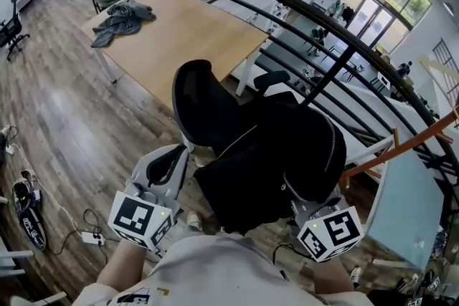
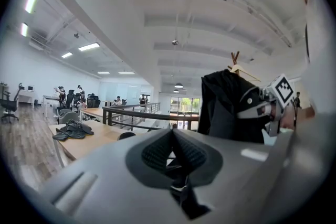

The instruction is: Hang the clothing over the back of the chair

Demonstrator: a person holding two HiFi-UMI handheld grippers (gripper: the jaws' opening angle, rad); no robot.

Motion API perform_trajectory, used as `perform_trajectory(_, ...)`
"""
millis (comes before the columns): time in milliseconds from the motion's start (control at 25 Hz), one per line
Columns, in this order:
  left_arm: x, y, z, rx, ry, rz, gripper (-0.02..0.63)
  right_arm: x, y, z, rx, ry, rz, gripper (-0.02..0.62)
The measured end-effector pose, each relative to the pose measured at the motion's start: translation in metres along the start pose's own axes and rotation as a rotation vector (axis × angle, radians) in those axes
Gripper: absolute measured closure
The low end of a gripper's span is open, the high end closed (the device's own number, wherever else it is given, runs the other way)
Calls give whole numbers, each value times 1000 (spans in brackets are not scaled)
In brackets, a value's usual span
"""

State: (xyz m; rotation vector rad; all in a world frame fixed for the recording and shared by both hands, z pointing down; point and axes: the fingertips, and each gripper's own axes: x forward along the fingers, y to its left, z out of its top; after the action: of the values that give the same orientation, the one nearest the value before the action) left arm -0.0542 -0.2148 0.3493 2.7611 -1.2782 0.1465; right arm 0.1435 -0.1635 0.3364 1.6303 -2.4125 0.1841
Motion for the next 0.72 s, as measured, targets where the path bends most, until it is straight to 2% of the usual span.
perform_trajectory(240, 8, 2, 15, 34, -26, 16, 603, -19, -45, 31, -35, -30, -73, 420)
perform_trajectory(440, 12, 2, 31, 49, -52, 16, 604, -32, -73, 74, -94, -82, -124, 420)
perform_trajectory(720, 25, 9, 43, 59, -79, 13, 604, -40, -134, 143, -222, -217, -340, 420)
